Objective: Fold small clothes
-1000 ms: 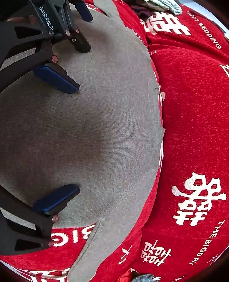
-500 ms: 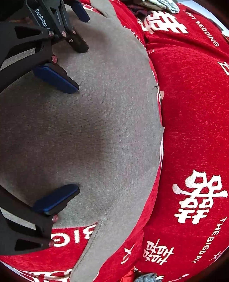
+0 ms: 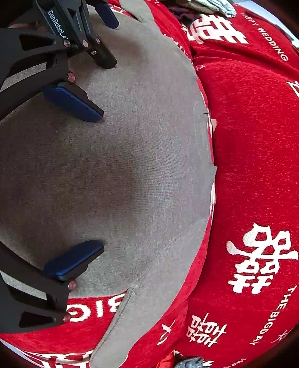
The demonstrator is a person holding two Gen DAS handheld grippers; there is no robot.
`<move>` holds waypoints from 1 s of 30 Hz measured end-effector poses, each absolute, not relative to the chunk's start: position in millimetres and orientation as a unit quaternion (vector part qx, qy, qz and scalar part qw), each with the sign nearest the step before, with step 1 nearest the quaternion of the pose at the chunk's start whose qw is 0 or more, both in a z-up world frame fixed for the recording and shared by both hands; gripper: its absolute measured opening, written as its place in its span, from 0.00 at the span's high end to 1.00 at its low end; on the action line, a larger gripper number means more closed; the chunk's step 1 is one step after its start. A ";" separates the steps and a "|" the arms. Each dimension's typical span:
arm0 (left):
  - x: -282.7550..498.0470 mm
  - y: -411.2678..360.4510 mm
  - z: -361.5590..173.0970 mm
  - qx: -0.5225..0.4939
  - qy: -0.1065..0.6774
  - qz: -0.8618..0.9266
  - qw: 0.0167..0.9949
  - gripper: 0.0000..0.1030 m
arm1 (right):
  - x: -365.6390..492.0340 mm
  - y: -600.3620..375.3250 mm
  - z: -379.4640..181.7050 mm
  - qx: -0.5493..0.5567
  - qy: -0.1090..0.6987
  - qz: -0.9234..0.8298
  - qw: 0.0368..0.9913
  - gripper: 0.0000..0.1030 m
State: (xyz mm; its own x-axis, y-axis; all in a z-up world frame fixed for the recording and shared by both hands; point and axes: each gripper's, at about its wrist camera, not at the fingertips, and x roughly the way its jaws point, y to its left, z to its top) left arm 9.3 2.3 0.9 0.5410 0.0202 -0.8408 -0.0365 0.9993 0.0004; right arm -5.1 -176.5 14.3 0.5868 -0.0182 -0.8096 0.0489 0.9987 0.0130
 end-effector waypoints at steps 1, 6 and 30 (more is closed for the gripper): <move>11.7 2.7 1.5 -0.008 0.488 0.015 0.873 0.00 | -2.8 -175.9 14.1 0.013 0.462 -0.017 0.887 0.00; 19.1 2.8 2.1 -0.008 0.520 0.012 0.854 0.00 | 3.1 -176.3 12.7 0.012 0.491 -0.016 0.871 0.00; 23.2 9.2 43.4 -0.021 0.529 0.031 0.848 0.00 | 3.7 -185.9 40.0 0.021 0.483 -0.029 0.875 0.00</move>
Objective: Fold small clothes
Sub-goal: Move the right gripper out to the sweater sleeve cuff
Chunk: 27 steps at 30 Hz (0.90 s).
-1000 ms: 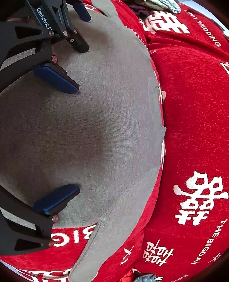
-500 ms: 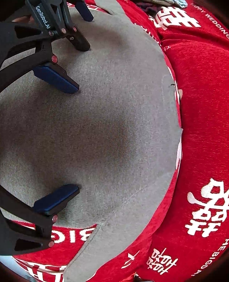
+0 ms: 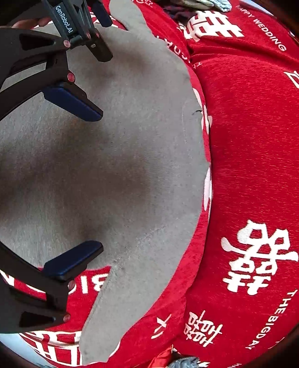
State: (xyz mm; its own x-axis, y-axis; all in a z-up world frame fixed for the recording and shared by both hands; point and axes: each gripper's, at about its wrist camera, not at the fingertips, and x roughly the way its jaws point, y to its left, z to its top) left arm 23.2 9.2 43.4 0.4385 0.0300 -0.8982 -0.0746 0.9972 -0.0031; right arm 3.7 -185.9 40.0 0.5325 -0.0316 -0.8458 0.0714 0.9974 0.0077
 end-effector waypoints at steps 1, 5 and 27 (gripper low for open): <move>22.6 7.6 44.9 -0.020 0.528 0.030 0.848 0.00 | 2.9 -187.2 41.1 0.021 0.481 -0.031 0.876 0.00; 24.7 0.5 50.5 -0.012 0.522 0.031 0.852 0.00 | 2.6 -195.3 40.5 0.027 0.481 -0.034 0.875 0.00; 23.3 -143.6 66.6 0.077 0.513 -0.041 0.854 0.00 | -34.9 -373.7 47.1 0.142 0.457 -0.145 0.866 0.01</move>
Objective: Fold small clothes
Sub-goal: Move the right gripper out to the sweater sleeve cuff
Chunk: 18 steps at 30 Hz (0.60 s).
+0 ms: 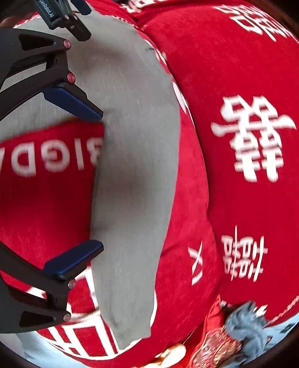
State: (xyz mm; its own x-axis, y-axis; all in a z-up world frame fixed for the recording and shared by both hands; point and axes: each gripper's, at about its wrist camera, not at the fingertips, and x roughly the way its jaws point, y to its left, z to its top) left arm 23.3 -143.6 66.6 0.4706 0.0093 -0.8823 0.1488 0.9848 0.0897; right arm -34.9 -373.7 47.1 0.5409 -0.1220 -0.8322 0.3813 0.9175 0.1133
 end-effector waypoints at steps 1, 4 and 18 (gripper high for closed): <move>22.9 -151.6 66.0 0.079 0.514 -0.046 0.853 0.00 | -37.0 -380.9 47.2 0.145 0.454 -0.150 0.866 0.01; 22.2 -171.6 64.1 0.086 0.513 -0.054 0.852 0.00 | -42.9 -398.4 46.9 0.150 0.450 -0.160 0.865 0.01; 21.4 -252.3 55.8 0.125 0.512 -0.082 0.846 0.00 | -88.6 -490.2 30.3 0.192 0.440 -0.229 0.847 0.01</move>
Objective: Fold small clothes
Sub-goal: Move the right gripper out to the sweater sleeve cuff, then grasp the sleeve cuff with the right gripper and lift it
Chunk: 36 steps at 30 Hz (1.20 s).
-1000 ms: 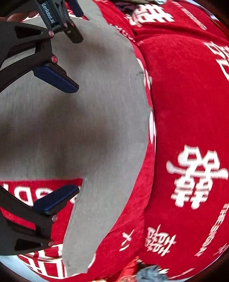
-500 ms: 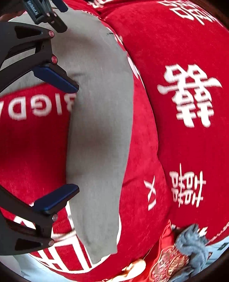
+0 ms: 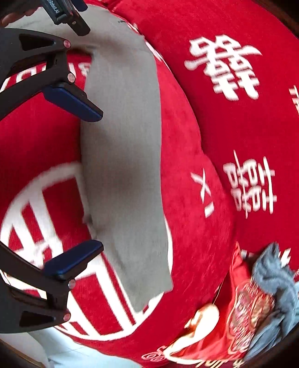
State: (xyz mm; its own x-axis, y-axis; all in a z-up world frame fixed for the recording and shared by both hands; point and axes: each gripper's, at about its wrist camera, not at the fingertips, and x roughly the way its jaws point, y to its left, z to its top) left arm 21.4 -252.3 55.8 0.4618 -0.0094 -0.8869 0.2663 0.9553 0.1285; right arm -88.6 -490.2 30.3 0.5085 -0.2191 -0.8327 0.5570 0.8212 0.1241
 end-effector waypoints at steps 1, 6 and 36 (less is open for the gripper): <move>19.9 -259.2 55.0 0.130 0.512 -0.085 0.845 0.00 | -93.5 -498.8 29.4 0.196 0.438 -0.237 0.845 0.01; 15.1 -280.8 53.0 0.142 0.511 -0.097 0.842 0.00 | -112.0 -530.6 26.1 0.217 0.435 -0.261 0.834 0.01; 40.7 -293.9 42.2 0.149 0.517 -0.070 0.840 0.00 | -140.9 -595.4 29.7 0.270 0.318 -0.267 0.869 0.93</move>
